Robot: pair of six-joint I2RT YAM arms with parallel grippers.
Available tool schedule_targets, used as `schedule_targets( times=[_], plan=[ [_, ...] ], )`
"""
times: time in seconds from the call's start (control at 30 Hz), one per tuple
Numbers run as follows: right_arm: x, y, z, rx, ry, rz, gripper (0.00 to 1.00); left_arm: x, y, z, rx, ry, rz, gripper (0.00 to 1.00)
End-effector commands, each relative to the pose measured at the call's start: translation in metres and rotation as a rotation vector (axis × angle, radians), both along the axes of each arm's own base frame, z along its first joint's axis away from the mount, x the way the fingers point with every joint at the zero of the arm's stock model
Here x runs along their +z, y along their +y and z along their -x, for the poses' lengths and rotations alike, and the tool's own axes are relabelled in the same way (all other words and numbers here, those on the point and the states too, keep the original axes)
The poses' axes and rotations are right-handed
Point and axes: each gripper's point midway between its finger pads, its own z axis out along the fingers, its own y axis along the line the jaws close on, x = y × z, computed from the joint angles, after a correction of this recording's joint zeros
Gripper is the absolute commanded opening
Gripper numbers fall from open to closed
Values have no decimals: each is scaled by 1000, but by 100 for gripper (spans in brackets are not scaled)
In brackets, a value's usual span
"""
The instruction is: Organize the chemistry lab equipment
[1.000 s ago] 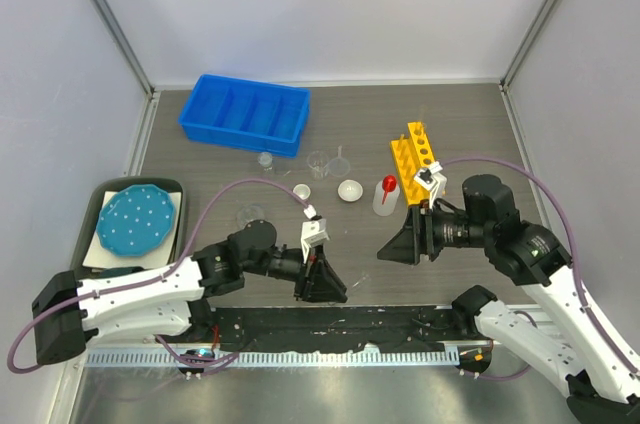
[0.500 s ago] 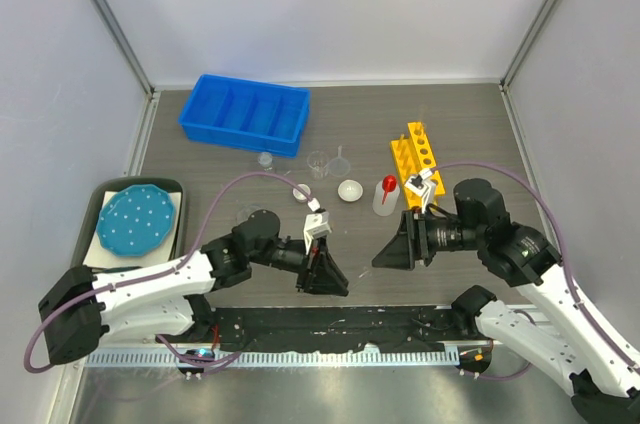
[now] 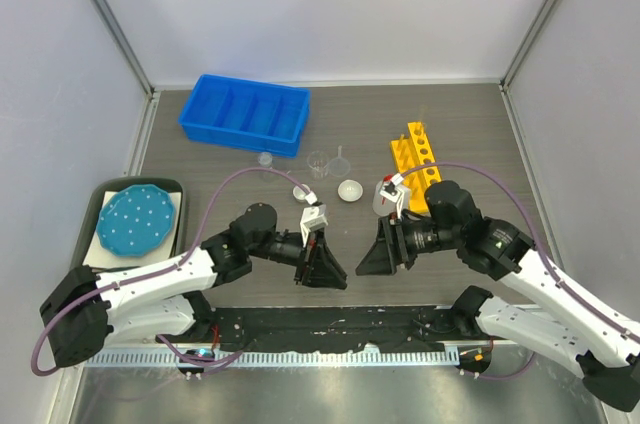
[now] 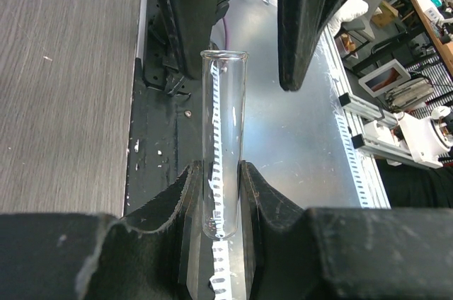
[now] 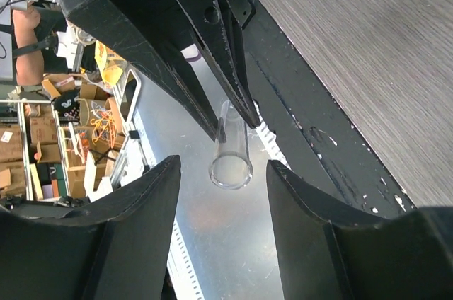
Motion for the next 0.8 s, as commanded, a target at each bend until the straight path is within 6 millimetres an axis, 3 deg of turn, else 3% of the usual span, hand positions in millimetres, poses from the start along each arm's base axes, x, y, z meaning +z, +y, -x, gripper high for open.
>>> schedule_targets(
  times=[0.0, 0.37, 0.7, 0.77],
  plan=[
    [12, 15, -4, 4, -55, -47, 57, 21, -3, -3, -21, -41, 71, 12],
    [13, 26, -6, 9, -67, -40, 49, 20, 2, -5, -17, -34, 73, 11],
    [13, 30, -7, 9, -72, -31, 28, 17, 5, -7, -3, -30, 70, 11],
    [14, 31, -8, 9, -72, -30, 25, 15, 5, -9, 8, -23, 61, 16]
  ],
)
